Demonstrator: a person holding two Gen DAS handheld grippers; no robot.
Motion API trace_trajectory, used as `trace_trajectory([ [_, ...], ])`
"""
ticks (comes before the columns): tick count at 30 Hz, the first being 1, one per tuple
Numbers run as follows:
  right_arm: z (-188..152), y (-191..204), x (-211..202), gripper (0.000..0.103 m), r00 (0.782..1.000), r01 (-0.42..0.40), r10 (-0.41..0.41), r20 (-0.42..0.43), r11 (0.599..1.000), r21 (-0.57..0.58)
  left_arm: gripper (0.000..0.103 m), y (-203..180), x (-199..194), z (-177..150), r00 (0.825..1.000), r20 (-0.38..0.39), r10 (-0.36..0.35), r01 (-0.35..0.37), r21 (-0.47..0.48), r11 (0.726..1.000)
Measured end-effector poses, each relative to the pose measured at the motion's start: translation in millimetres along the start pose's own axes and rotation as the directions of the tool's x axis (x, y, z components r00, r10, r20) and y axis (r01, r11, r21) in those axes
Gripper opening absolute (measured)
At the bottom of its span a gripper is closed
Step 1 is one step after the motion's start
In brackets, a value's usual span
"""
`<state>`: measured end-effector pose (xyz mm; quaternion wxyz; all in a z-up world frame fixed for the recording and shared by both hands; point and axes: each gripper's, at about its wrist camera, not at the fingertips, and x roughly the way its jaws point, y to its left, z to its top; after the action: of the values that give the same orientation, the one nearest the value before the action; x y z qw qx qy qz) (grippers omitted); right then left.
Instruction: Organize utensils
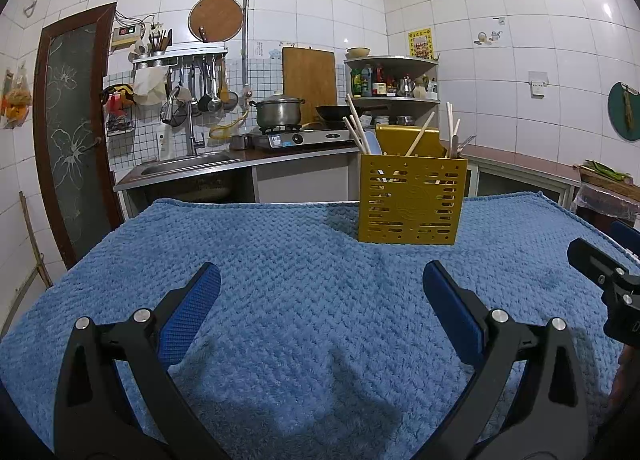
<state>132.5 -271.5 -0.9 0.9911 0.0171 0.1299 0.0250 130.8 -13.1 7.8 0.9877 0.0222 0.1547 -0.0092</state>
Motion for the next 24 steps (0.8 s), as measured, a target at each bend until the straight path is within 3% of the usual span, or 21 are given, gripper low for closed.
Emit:
trace_trajectory([
  [24, -0.4, 1.1, -1.2, 0.099, 1.000, 0.000, 0.000, -0.001, 1.000, -0.001, 0.098, -0.5, -0.5, 0.5, 1.000, 0.002, 0.001, -0.001, 0.001, 1.000],
])
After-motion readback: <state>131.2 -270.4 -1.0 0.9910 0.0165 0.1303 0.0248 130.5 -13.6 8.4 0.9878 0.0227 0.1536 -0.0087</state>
